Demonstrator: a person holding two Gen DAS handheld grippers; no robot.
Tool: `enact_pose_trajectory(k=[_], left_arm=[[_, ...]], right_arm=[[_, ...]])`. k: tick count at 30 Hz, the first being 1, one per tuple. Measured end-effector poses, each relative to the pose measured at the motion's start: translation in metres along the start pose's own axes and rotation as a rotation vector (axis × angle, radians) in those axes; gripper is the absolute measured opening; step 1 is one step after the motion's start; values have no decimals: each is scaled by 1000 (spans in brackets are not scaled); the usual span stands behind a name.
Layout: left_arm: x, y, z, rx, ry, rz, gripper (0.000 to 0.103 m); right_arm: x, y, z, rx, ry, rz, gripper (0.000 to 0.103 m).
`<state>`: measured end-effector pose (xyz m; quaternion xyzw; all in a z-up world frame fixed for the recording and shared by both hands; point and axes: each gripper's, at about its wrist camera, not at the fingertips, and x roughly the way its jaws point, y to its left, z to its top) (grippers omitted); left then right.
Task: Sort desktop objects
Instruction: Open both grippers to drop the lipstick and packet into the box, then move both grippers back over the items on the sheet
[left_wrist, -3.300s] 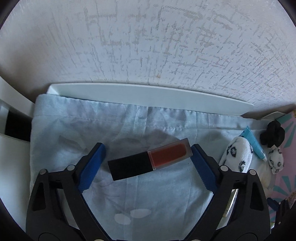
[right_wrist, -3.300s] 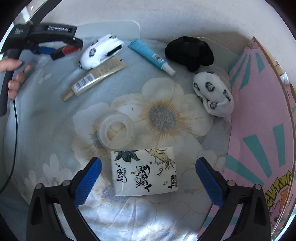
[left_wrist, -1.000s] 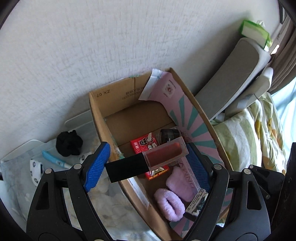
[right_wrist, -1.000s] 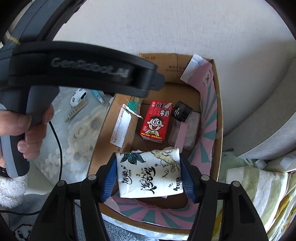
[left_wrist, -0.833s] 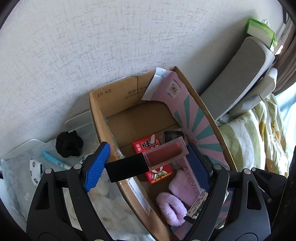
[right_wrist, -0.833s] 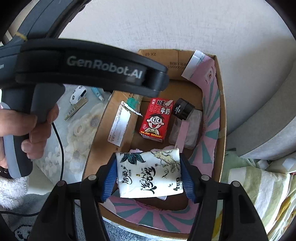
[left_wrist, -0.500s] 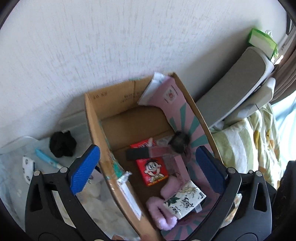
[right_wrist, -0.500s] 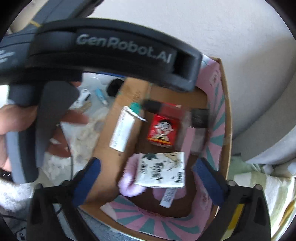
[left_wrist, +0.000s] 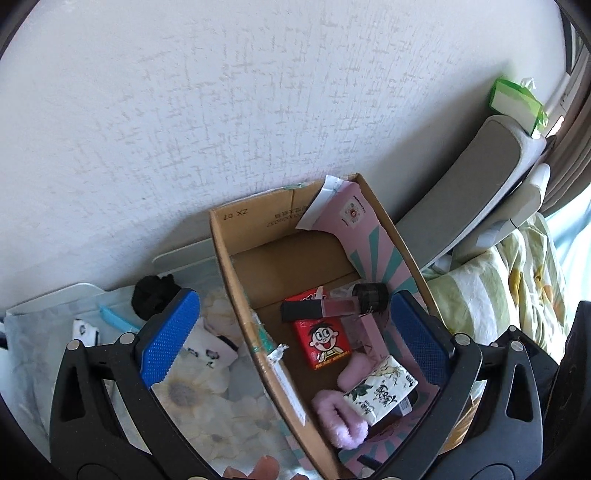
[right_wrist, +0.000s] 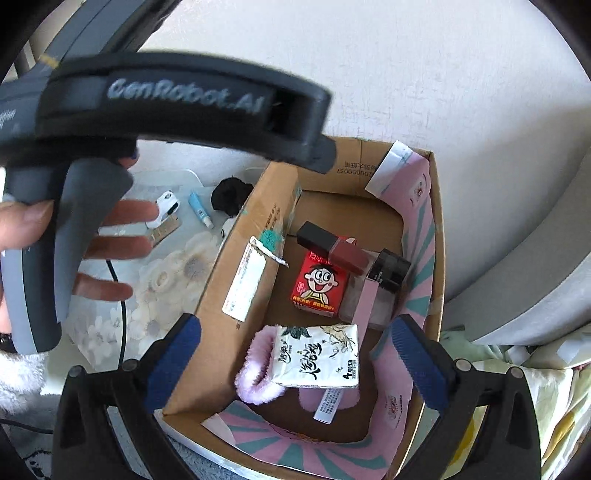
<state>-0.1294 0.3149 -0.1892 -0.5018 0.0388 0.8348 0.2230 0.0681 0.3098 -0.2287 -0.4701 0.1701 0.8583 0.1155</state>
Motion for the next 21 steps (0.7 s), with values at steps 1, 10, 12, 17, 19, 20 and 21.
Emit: enact_pose_trajectory(k=[1, 10, 12, 17, 19, 20, 21], left_arm=[[-3, 1, -1, -4, -10, 4, 103], [-35, 25, -10, -47, -65, -59, 103], [-43, 34, -12, -50, -72, -51, 103], [-70, 69, -19, -71, -89, 10, 103], [-81, 84, -23, -78, -107, 39, 103], [-87, 93, -26, -92, -118, 56, 103], [-93, 102, -28, -109, -127, 61, 103]], right_arm=[[-2, 1, 1, 8, -7, -1, 103], [-17, 8, 5, 96, -49, 28, 103], [-19, 13, 6, 97, -54, 31, 103], [-19, 29, 15, 104, 1, 0, 103], [-29, 43, 21, 79, -43, -50, 103], [-31, 47, 23, 77, -48, -53, 103], [-32, 52, 28, 76, -53, -49, 103]])
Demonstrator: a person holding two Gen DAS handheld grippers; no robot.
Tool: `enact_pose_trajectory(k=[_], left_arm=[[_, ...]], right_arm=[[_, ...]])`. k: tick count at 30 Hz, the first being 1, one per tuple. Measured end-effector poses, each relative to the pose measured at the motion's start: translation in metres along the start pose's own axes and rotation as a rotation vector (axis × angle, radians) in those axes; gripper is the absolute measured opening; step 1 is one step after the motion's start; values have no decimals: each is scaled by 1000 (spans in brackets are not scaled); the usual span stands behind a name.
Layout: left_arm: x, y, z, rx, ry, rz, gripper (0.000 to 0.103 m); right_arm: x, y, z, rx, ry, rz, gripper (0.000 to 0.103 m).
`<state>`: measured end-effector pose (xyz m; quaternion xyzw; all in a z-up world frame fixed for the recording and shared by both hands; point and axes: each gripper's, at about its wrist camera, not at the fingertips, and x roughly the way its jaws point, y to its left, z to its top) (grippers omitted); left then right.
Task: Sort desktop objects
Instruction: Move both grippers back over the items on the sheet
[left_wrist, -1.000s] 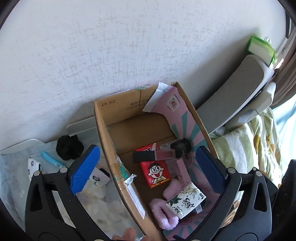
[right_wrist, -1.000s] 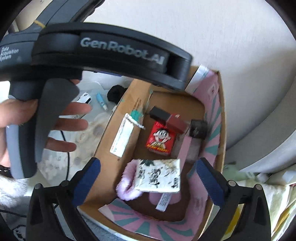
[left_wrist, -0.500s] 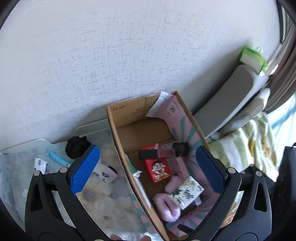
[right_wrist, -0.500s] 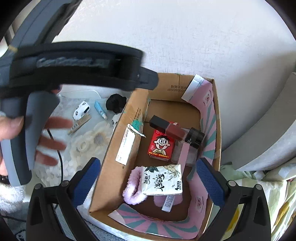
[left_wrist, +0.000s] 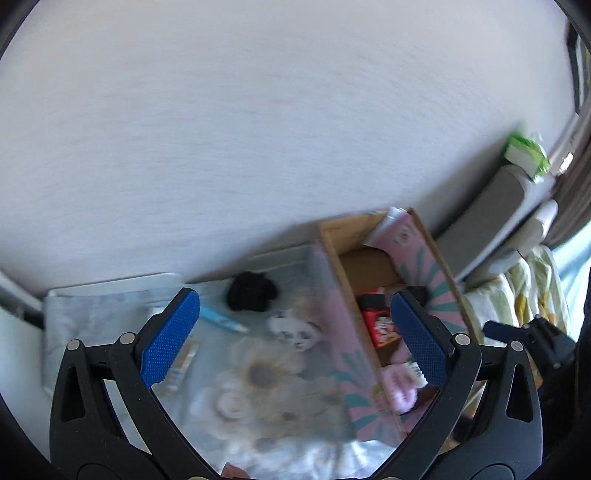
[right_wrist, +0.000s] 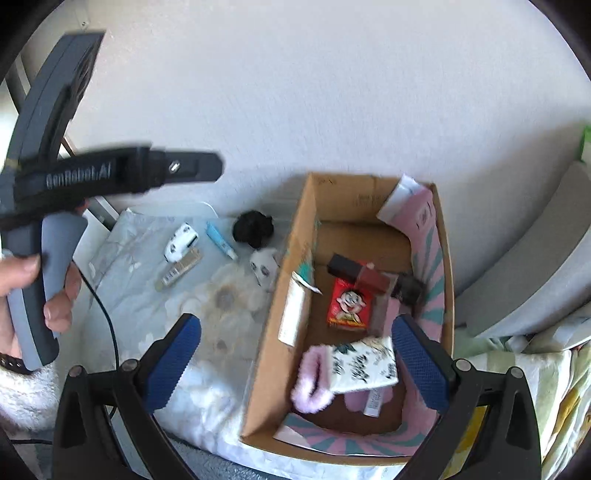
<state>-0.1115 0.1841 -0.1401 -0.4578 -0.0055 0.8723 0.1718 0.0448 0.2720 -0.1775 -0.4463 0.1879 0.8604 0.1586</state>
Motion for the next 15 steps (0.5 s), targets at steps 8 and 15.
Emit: enact_pose_trajectory(k=[8, 15], left_arm=[[-21, 85, -4, -113, -20, 33, 103], [-14, 145, -10, -127, 7, 128, 103]], right_arm=[[4, 40, 37, -37, -33, 19, 103], [34, 74, 72, -62, -8, 14, 103]])
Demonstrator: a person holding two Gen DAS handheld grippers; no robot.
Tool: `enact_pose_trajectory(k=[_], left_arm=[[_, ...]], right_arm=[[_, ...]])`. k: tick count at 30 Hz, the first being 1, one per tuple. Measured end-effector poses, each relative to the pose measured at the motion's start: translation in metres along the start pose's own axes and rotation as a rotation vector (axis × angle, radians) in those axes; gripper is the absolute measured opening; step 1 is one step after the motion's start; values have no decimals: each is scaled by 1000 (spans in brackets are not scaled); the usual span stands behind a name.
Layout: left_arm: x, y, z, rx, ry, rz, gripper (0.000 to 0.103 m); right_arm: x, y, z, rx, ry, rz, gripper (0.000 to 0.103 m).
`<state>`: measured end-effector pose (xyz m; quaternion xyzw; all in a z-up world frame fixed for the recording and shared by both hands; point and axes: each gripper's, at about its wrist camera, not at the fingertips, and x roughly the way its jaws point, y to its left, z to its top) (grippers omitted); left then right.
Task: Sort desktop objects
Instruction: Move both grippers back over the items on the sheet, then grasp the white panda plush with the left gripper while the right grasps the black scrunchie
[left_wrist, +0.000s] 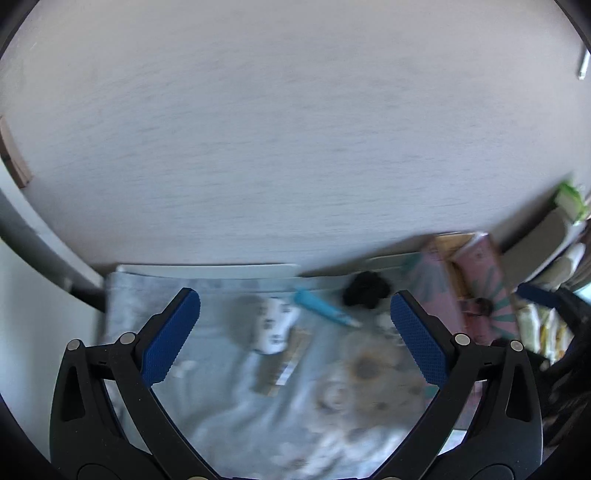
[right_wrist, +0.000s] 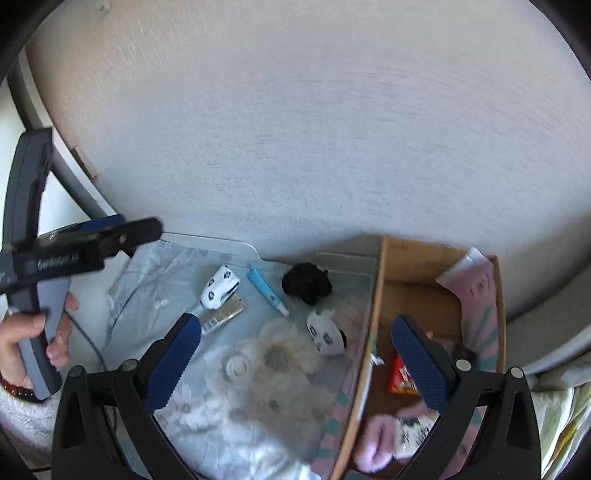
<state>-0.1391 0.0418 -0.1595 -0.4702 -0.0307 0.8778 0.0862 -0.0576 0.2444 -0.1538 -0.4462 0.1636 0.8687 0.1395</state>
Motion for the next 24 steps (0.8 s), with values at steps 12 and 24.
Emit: enact_pose_trajectory(k=[12, 24], left_arm=[[127, 24, -34, 143, 146, -27, 101], [179, 35, -60, 135, 167, -68, 93]], right_arm=[[154, 16, 27, 54, 192, -91, 103], [231, 6, 15, 28, 256, -227, 89]])
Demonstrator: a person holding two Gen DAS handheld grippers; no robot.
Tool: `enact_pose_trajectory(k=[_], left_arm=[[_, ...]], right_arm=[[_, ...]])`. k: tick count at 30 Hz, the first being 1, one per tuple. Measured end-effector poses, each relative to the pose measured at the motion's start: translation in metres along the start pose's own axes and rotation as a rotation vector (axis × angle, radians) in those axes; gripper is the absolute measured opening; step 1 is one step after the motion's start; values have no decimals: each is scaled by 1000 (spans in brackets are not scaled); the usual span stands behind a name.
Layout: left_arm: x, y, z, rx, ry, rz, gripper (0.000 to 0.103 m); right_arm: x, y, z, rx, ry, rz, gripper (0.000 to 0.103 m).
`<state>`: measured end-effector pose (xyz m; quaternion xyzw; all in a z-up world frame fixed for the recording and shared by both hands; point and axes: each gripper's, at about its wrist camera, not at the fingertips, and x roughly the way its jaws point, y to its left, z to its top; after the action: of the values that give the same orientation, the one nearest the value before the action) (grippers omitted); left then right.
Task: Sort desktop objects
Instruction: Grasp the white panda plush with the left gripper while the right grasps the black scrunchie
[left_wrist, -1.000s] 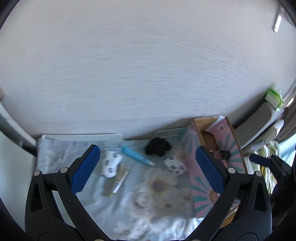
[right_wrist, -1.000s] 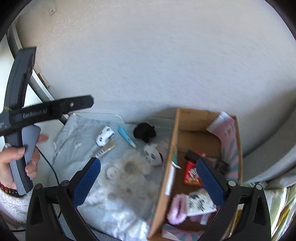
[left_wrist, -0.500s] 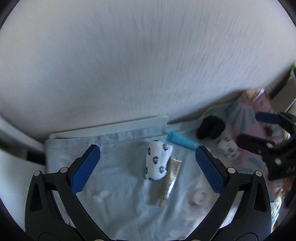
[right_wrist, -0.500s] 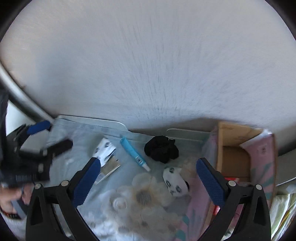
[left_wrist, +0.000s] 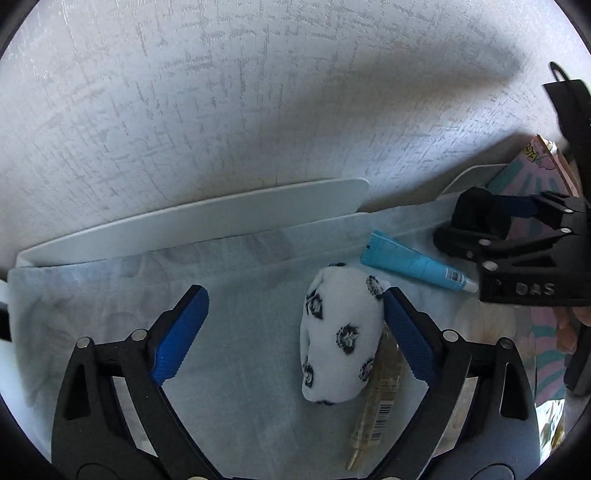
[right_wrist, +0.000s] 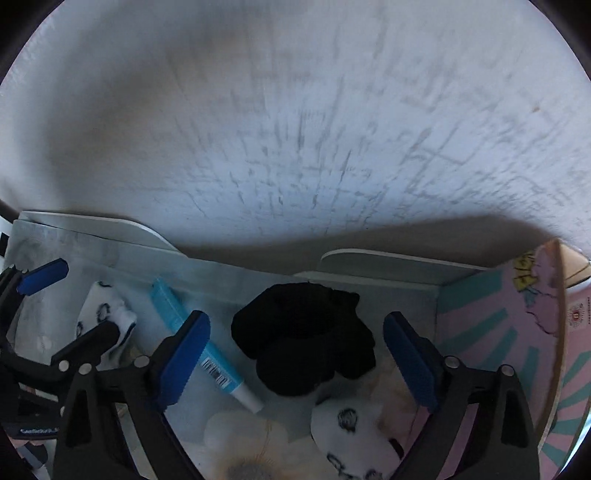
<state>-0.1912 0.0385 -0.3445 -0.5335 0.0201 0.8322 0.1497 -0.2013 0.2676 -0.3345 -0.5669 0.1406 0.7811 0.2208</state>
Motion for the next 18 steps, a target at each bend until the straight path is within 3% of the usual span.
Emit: enact_pose_trajectory(k=[2, 7, 9, 11, 14, 18], left_arm=[[1, -2, -2, 12, -6, -5, 88], [3, -8, -6, 25, -7, -48, 66], [2, -10, -8, 20, -3, -81, 47], [-1, -13, -9, 19, -4, -114, 34], [-3, -21, -10, 51, 2, -93, 32], [-6, -20, -13, 35, 4, -96, 30]], right_arm=[[3, 0, -2, -5, 5, -7, 74], [7, -2, -7, 7, 9, 15, 59], [6, -2, -9, 13, 1, 19, 55], [3, -2, -10, 16, -3, 18, 35], [0, -2, -13, 29, 2, 27, 23], [-3, 0, -18, 27, -3, 30, 19]])
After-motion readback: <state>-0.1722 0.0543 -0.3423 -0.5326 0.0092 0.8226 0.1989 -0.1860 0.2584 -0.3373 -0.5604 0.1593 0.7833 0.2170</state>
